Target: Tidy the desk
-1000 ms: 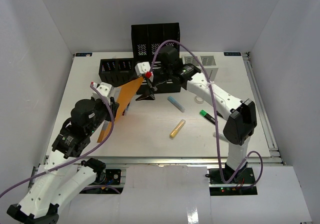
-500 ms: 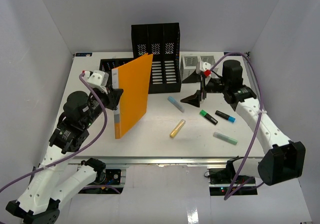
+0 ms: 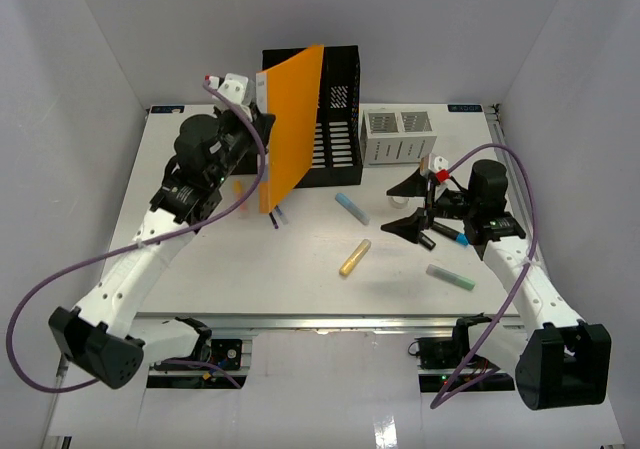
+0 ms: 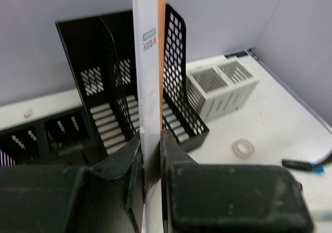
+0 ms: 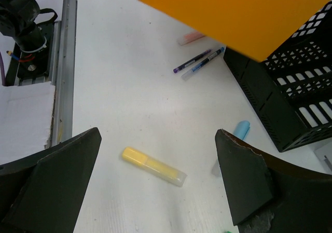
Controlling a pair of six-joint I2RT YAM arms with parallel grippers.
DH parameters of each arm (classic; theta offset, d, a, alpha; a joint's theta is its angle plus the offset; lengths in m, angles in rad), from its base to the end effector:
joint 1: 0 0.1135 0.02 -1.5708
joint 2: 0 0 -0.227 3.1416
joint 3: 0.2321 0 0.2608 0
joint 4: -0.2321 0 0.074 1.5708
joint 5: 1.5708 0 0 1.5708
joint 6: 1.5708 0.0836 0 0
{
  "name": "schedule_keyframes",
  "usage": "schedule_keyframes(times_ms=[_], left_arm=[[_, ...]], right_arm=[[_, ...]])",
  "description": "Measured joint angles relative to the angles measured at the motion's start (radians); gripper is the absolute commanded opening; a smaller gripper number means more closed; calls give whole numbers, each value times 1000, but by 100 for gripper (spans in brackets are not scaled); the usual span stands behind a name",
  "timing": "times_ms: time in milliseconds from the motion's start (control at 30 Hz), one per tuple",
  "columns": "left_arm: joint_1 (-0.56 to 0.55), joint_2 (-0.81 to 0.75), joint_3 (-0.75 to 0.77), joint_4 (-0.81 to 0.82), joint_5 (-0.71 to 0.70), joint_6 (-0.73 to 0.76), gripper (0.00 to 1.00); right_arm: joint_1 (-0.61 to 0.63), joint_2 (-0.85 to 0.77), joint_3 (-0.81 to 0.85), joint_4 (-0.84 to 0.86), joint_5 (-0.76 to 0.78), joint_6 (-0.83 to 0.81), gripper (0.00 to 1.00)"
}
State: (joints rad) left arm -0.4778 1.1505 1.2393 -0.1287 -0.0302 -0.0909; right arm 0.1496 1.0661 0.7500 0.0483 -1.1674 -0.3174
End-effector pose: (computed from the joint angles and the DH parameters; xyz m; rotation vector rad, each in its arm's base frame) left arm 0.2962 -0.1506 0.3967 0.2895 1.6005 -0.4148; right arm 0.2586 0.1167 0.2621 -1.1373 1.3501 0.9369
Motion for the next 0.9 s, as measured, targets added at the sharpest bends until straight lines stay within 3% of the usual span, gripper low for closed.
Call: schedule_keyframes(times_ms=[333,733,900], left_arm=[[1,323,295,141,-75,54,0],[1,603,428,252,-145,45,0],[1,645,421,322,-185,8,0]], right_arm=[[-75,-48,-78,153,-60,104,97],[-104,-53,-99,211,-88,144,97],[-106,-53,-107,225,-92,156,98]])
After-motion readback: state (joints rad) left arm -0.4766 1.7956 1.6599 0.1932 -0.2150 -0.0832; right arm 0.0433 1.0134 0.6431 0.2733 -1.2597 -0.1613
